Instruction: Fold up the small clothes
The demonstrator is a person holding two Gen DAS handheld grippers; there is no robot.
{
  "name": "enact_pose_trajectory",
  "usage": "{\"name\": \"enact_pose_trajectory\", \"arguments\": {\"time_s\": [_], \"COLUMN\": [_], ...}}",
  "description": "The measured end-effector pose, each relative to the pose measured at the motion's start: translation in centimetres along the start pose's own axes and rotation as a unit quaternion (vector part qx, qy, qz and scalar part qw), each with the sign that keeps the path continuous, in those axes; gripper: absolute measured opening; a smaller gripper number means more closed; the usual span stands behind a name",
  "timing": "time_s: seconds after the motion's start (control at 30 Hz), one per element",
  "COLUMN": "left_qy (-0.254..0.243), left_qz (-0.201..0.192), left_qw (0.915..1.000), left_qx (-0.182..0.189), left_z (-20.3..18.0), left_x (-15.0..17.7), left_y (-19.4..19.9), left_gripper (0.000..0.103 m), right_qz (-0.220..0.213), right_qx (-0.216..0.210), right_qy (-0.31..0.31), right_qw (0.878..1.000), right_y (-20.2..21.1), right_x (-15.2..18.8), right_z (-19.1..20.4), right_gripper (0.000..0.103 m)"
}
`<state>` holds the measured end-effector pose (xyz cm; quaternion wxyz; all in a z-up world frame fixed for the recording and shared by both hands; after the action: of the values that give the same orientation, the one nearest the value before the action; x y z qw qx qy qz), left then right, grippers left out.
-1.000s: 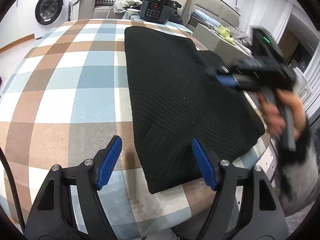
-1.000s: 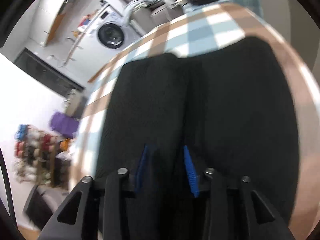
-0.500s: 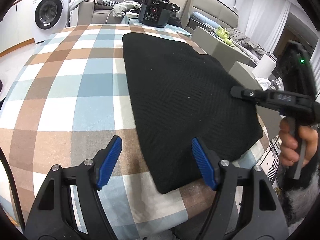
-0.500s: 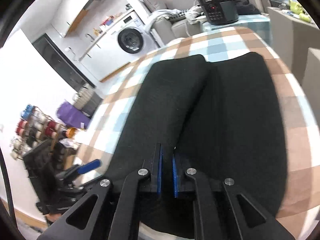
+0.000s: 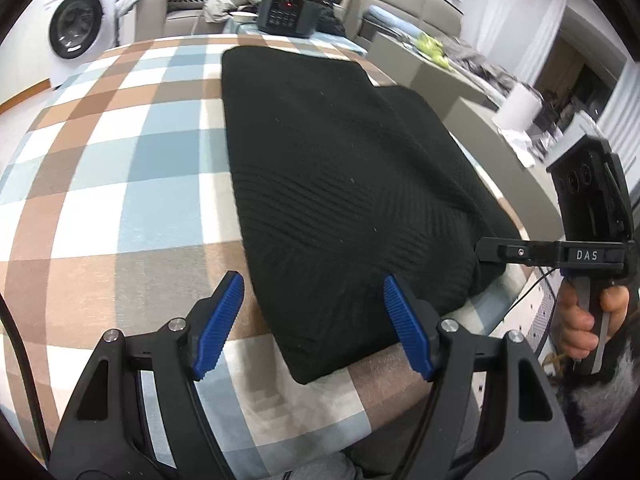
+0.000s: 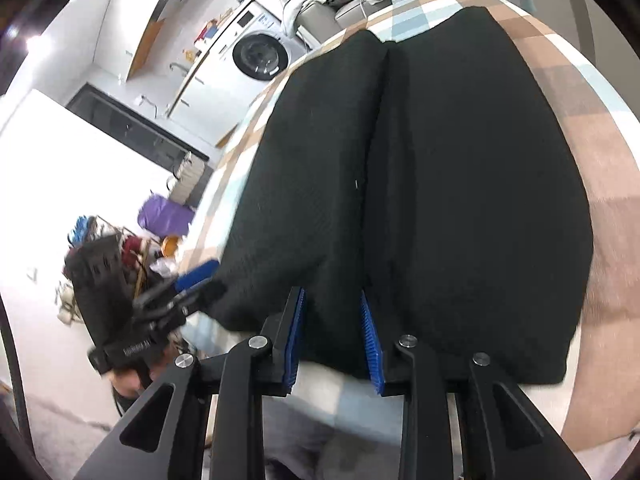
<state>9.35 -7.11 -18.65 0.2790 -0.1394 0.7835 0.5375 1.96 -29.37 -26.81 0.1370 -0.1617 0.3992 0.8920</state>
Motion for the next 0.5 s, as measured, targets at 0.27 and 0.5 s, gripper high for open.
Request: {"name": "enact_pose_trajectory", "arguments": {"time_s": [0.27,0.5], "left_qy": [0.003,0.007], "left_qz": [0.009,0.007], "left_qw": [0.9999,0.9999], "left_qx": [-0.01,-0.009], "left_z": [0.6,0.7], "left_x": [0.8,0.7], "left_y": [-0.2,0.2], "left_gripper": [0.07,0.07], "right_qz": [-0.01,0.019], "right_qx": [0.02,0.094], "right_qy": [0.039,0.021], "right_qw": [0.999,0.995], "right_y": [2.2,1.2], "right_x": [-1.3,-1.0], "right_z": [2.4,-0.6], "right_gripper": [0.007,0.01]}}
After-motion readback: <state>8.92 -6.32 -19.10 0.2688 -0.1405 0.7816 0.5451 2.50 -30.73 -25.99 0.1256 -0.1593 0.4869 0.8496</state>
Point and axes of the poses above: each gripper's, at about its wrist camera, not at the fingertips, and y roughly against the way its jaws point, z to its left, x to its underside, the point moved 10 cm from there along -y, roughly the way its jaws point
